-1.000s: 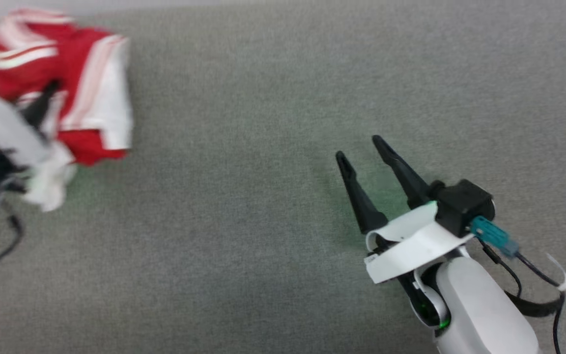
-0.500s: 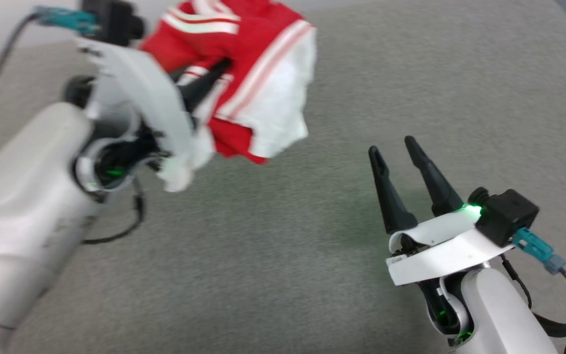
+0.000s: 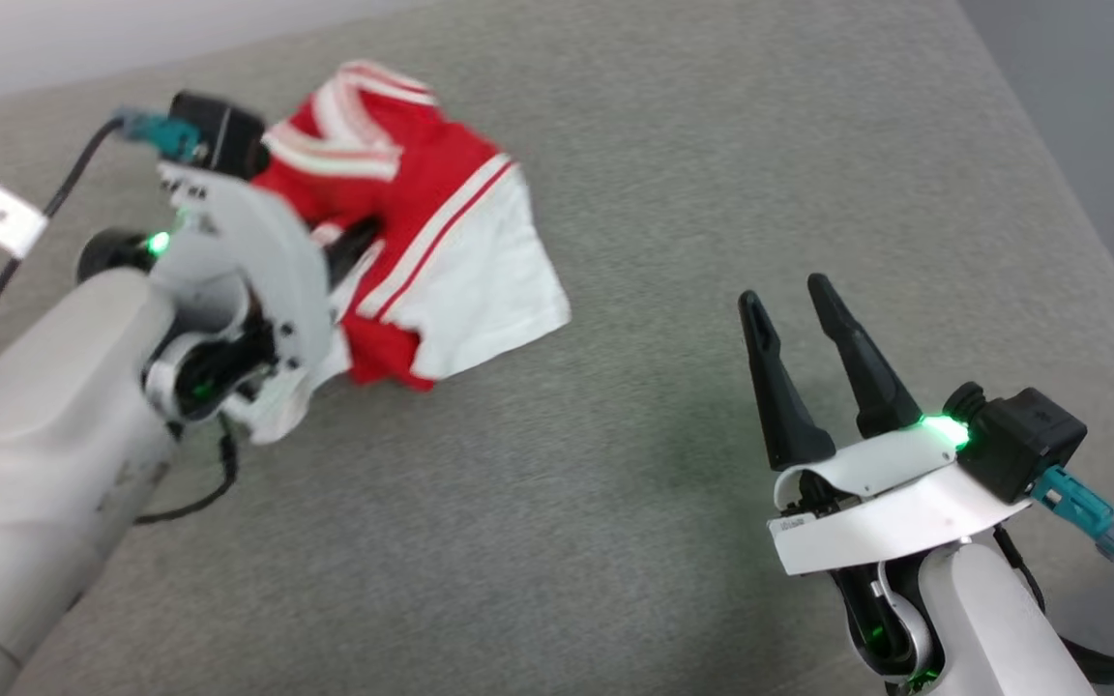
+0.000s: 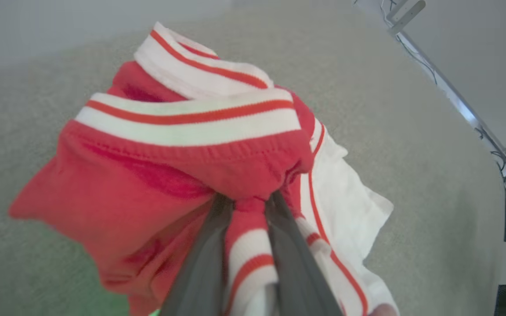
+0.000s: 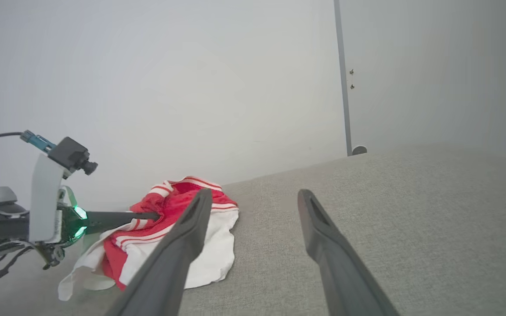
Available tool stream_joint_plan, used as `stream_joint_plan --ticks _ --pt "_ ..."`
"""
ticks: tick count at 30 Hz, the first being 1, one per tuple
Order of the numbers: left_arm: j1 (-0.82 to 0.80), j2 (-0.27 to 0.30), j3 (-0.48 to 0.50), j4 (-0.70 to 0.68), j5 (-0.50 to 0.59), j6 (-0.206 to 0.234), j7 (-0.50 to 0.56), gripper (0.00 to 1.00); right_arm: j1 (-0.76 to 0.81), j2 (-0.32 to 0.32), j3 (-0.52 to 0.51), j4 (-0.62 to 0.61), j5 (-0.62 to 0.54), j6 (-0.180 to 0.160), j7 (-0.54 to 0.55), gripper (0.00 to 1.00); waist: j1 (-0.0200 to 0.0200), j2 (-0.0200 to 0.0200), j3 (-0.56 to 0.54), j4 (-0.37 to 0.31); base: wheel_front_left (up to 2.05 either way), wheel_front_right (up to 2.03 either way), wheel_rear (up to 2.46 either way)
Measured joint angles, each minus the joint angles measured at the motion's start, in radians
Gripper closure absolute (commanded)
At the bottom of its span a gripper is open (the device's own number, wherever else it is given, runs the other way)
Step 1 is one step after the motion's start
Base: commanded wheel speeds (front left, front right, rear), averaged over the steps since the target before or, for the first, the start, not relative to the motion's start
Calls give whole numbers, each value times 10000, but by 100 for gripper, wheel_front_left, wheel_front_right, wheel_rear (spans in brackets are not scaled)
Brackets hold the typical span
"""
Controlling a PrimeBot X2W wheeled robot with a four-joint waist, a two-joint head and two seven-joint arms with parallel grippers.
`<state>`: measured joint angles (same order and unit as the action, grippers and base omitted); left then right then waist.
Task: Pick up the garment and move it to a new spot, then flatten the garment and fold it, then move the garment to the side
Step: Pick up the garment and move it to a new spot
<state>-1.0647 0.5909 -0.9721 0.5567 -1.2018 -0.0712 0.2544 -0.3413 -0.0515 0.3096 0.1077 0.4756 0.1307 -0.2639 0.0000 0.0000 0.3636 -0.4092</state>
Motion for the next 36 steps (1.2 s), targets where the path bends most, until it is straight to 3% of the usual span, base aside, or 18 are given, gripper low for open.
stream_joint_plan --ticks 11,17,22,23,25,26,27,36 --pt "-721 128 -2033 1250 2305 -591 384 100 39 0 71 -334 209 0 0 0 0 0 367 -533 0 0 0" --pt "-1048 67 -2355 1616 2420 -694 1118 100 38 0 280 -523 491 0 0 0 0 0 671 -815 0 0 0" --pt "-1189 376 -2433 1216 2242 -698 1498 100 41 -2 276 -614 535 0 0 0 0 0 941 -1001 0 0 0" --pt "-1200 424 -2435 1126 2211 -698 1498 89 41 -2 247 -617 535 0 0 0 0 0 985 -1016 0 0 0" --pt "-1232 451 -2456 1018 2117 -696 1465 57 46 -4 173 -591 502 0 0 0 0 0 1019 -985 0 0 0" --pt "-1245 453 -2504 965 2169 -696 1338 8 46 -2 157 -564 458 0 0 0 0 0 1025 -946 0 0 0" --pt "-1247 447 -2554 947 2215 -696 1104 0 45 0 157 -514 385 0 0 0 0 0 1024 -897 0 0 0" --pt "-1081 -238 -2537 947 1496 -608 -1072 0 -183 13 -194 408 -650 0 0 0 0 0 685 8 0 0 0"
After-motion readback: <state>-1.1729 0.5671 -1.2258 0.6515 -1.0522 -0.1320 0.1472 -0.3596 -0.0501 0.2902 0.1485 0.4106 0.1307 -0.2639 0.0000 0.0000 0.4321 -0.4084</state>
